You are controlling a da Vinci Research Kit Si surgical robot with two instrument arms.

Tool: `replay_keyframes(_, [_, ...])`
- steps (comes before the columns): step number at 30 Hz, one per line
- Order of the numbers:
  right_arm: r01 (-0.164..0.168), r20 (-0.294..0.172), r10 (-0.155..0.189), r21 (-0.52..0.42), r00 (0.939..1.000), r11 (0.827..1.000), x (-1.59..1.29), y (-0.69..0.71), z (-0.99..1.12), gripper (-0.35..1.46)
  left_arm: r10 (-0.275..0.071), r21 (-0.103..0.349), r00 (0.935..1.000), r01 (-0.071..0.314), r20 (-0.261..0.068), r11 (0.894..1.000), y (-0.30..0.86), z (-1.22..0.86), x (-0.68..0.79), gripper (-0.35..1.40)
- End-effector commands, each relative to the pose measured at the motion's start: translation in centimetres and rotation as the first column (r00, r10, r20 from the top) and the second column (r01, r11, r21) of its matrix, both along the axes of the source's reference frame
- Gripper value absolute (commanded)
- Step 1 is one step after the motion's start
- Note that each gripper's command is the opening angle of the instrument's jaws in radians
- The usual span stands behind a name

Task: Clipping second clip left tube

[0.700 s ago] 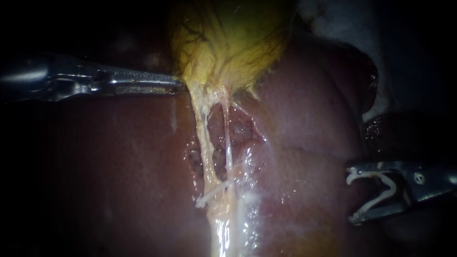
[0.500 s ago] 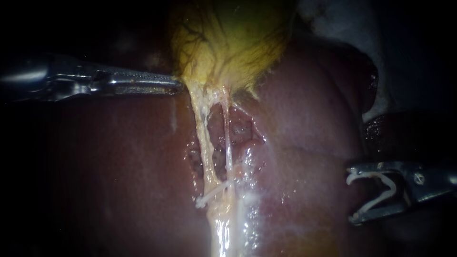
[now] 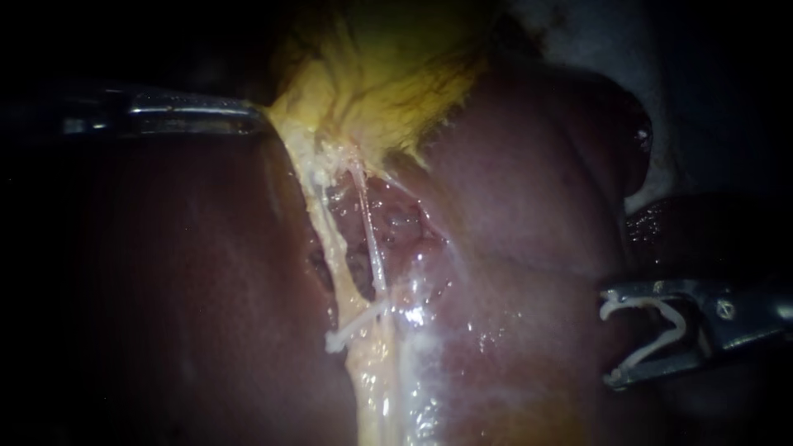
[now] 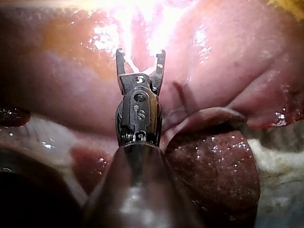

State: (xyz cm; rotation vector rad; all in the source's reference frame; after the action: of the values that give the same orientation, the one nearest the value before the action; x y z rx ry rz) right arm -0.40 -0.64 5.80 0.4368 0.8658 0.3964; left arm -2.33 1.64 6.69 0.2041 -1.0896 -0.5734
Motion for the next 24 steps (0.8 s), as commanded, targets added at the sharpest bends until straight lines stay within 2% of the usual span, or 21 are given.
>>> replay_keyframes(1, [0.002,-0.001,-0.002,0.002,1.0000,1.000,0.00,0.00,0.00,0.60,-0.001,-0.002,1.0000,0.001,0.000,1.000,0.00,0.00,0.00,-0.35])
replay_keyframes(6, [0.004,0.002,-0.004,0.004,1.0000,1.000,0.03,0.01,0.01,0.60,-0.001,-0.002,1.0000,0.001,-0.001,1.000,0.00,0.00,0.00,-0.35])
replay_keyframes(13, [0.027,-0.010,-0.027,0.034,0.9996,0.999,0.22,0.06,0.05,0.60,-0.001,-0.002,1.0000,0.001,-0.001,1.000,0.00,0.00,0.00,-0.35])
replay_keyframes(16, [0.046,-0.021,-0.045,0.054,0.9988,0.997,0.33,0.10,0.08,0.60,-0.001,-0.002,1.0000,0.001,-0.001,1.000,0.00,0.00,0.00,-0.35])
replay_keyframes(21, [0.116,-0.068,-0.110,0.095,0.9916,0.989,0.49,0.17,0.13,0.59,-0.001,-0.002,1.0000,0.001,-0.001,1.000,0.00,0.00,0.00,-0.35])
replay_keyframes(24, [0.122,-0.073,-0.113,0.135,0.9910,0.983,0.59,0.20,0.16,0.58,-0.001,-0.002,1.0000,0.001,-0.001,1.000,0.00,0.00,0.00,-0.35])
